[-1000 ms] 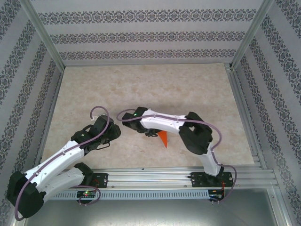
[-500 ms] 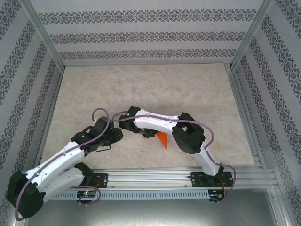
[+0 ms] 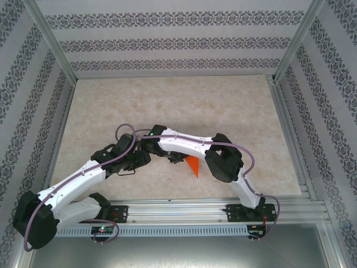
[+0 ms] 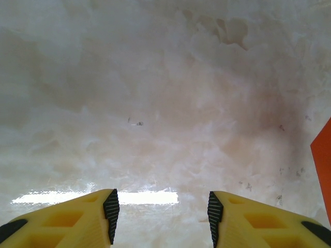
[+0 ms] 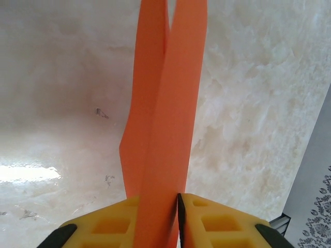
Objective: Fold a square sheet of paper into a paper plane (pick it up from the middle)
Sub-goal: Turn over the paper at the center of the table.
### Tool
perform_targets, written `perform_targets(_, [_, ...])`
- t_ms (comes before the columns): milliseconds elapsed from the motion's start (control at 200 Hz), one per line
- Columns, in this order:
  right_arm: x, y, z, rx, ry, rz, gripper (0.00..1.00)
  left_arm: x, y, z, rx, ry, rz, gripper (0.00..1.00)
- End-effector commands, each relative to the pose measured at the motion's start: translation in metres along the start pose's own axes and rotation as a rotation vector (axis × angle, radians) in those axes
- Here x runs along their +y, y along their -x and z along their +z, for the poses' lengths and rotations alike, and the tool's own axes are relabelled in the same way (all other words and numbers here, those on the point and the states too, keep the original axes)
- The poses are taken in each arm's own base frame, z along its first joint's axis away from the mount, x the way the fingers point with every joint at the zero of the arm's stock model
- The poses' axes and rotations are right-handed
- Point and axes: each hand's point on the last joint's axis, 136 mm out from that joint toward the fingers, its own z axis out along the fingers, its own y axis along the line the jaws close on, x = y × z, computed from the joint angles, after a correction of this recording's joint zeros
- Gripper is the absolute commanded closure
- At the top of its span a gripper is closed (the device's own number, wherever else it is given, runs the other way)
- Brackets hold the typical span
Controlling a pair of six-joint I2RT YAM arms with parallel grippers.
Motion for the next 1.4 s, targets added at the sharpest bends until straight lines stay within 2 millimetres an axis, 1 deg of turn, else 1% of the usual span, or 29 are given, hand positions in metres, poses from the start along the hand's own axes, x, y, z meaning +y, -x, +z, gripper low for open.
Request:
perform_targets(0, [-0.012,0.005,-0.004,-0.011,-0.026,0.014,0.78,-0.006,0.008,0.0,-0.022,-0.032,0.015,0.48])
perform_targets(105, [-0.01,0.005,-0.003,-0.014,-0.019,0.015,0.77,-0.005,0.009,0.002,-0.017,-0.017,0.017,0.48])
perform_targets(225, [-0.002,0.005,0.0,-0.01,0.006,0.018,0.77,0.007,0.014,0.0,-0.047,0.045,0.004,0.48])
perform_targets(280, [0.005,0.006,0.0,-0.006,0.035,0.021,0.77,0.011,0.016,-0.002,-0.066,0.059,-0.011,0.48])
perform_targets(370, [0.027,0.006,-0.001,-0.004,0.142,0.025,0.76,0.013,0.018,-0.004,-0.092,0.047,-0.032,0.48])
perform_targets(395, [0.03,0.006,-0.001,-0.006,0.166,0.036,0.75,0.013,0.018,-0.005,-0.096,0.047,-0.032,0.48])
perform_targets(435, [0.036,0.007,-0.004,-0.009,0.214,0.046,0.74,0.016,0.019,-0.007,-0.106,0.056,-0.034,0.48])
perform_targets(500, [0.046,0.009,-0.016,-0.034,0.332,0.064,0.73,0.02,0.021,-0.01,-0.119,0.075,-0.037,0.48])
perform_targets(535, [0.051,0.01,-0.022,-0.053,0.398,0.075,0.67,0.022,0.021,-0.011,-0.123,0.08,-0.039,0.48])
perform_targets(550, [0.051,0.011,-0.028,-0.071,0.429,0.082,0.64,0.022,0.02,-0.011,-0.123,0.082,-0.039,0.48])
perform_targets(610, [0.049,0.013,-0.044,-0.134,0.515,0.113,0.52,0.023,0.02,-0.011,-0.126,0.08,-0.044,0.48])
perform_targets(664, [0.037,0.012,-0.055,-0.19,0.572,0.159,0.47,0.021,0.02,-0.01,-0.123,0.063,-0.047,0.47])
perform_targets(709, [0.023,0.013,-0.069,-0.263,0.63,0.201,0.43,0.015,0.018,-0.007,-0.107,0.036,-0.041,0.46])
perform_targets(789, [0.003,0.003,-0.072,-0.351,0.688,0.249,0.3,0.01,0.014,-0.003,-0.075,0.012,-0.045,0.46])
perform_targets(849, [-0.001,-0.006,-0.063,-0.395,0.719,0.26,0.24,0.007,0.012,0.001,-0.06,0.006,-0.048,0.46])
perform_targets(914, [-0.01,-0.021,-0.041,-0.382,0.666,0.288,0.22,0.006,0.011,0.005,-0.044,0.006,-0.052,0.46])
perform_targets(974, [-0.01,-0.033,-0.025,-0.373,0.647,0.282,0.2,0.004,0.011,0.006,-0.03,0.01,-0.046,0.46])
perform_targets(1039, [-0.009,-0.04,-0.012,-0.355,0.641,0.27,0.19,0.003,0.01,0.007,-0.017,0.013,-0.038,0.46])
perform_targets(1109, [-0.021,-0.049,0.003,-0.323,0.552,0.295,0.17,0.003,0.009,0.009,-0.006,0.019,-0.037,0.46])
perform_targets(1179, [-0.024,-0.054,0.013,-0.31,0.526,0.315,0.15,0.002,0.008,0.01,0.004,0.021,-0.035,0.46])
perform_targets(1229, [-0.021,-0.057,0.019,-0.302,0.537,0.335,0.15,0.004,0.007,0.011,0.008,0.026,-0.04,0.46])
perform_targets(1289, [-0.009,-0.057,0.025,-0.298,0.584,0.352,0.14,0.005,0.006,0.013,0.012,0.028,-0.044,0.46])
perform_targets(1344, [0.001,-0.056,0.029,-0.286,0.624,0.353,0.15,0.006,0.005,0.013,0.016,0.031,-0.048,0.46])
perform_targets(1394, [0.005,-0.055,0.032,-0.279,0.625,0.353,0.17,0.006,0.005,0.014,0.017,0.034,-0.049,0.46])
